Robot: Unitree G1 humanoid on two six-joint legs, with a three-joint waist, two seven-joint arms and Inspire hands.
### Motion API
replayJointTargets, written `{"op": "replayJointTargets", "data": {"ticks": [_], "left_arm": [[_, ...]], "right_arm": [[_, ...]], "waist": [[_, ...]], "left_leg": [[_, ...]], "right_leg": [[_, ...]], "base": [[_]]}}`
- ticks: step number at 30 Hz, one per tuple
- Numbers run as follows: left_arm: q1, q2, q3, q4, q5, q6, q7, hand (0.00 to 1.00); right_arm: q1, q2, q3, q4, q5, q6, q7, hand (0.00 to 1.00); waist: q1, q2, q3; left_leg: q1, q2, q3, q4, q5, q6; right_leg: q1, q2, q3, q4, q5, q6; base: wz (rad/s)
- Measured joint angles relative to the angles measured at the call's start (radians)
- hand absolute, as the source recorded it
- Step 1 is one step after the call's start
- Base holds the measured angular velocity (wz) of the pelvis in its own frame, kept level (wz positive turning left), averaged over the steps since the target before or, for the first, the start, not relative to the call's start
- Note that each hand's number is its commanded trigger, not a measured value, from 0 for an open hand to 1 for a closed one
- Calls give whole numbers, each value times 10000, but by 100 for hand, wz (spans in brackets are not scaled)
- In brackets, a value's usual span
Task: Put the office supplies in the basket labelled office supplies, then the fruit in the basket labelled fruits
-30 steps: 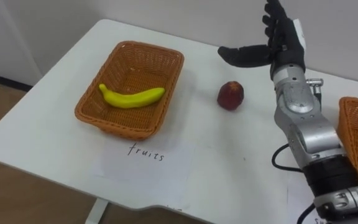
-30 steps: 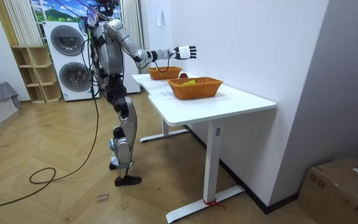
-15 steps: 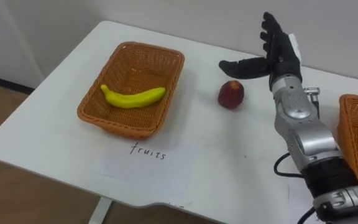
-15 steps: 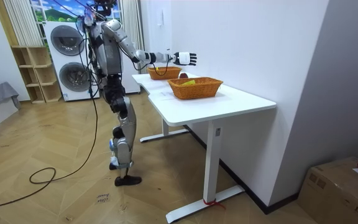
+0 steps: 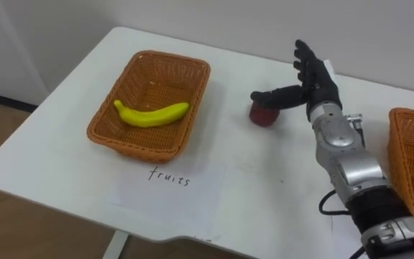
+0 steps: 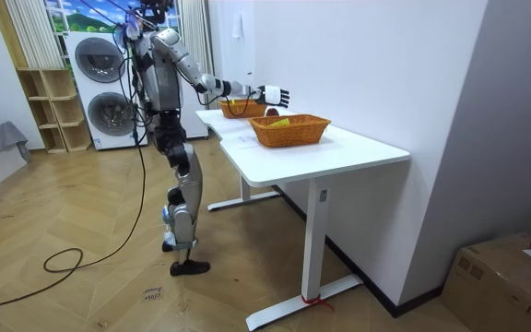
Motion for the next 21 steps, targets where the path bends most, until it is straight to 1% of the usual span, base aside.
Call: {"op": "replayJointTargets", "data": {"ticks": [6,10,12,16,17,19,20,21], "left_arm": [[28,37,-19,235,-9,-15,3,0],[22,51,-81,314,-94,-14,4,0],[-62,114,-167,411,-420,-27,3,0],[-208,151,-231,706,-685,-55,-2,0],[-246,200,-358,731,-829,-58,-5,0],[-271,216,-378,771,-907,-63,-18,0],[-318,228,-379,768,-1025,-68,-18,0],[-385,240,-377,772,-1100,-69,-18,0]], "right_arm": [[13,0,2,-1,3,-1,-37,0],[13,0,9,-2,13,-2,-73,0],[13,-1,166,6,9,-7,-78,0],[67,-5,473,7,-21,-7,-70,0],[85,-4,605,10,-41,-7,-69,0],[85,2,817,48,-41,-7,-56,0],[82,3,856,57,-42,-14,-56,0],[78,1,851,81,-73,-22,-63,0]], "waist": [[2,-88,15],[10,-88,15],[8,-78,22],[1,-53,40],[1,-49,44],[7,-52,47],[7,-65,37],[28,-87,47]], "left_leg": [[-12,-6,-29,15,0,0],[-27,-5,-67,-4,-2,-1],[-44,-9,-80,-15,-3,-3],[-67,-10,-32,-42,-4,-4],[-66,-10,-12,-72,-4,-4],[-92,-9,-3,-89,-4,-4],[-215,-9,0,-80,-3,-4],[-319,-7,-1,-58,-2,-5]], "right_leg": [[12,30,-34,12,0,0],[12,55,-59,17,1,-1],[24,70,-63,15,1,-2],[12,86,-45,3,1,-2],[-5,94,-24,0,1,-2],[-36,100,-25,-6,1,-2],[-159,99,-26,7,2,-3],[-264,96,-25,7,4,-7]], "base": [[0],[2],[0],[0],[0],[0],[0],[0]]}}
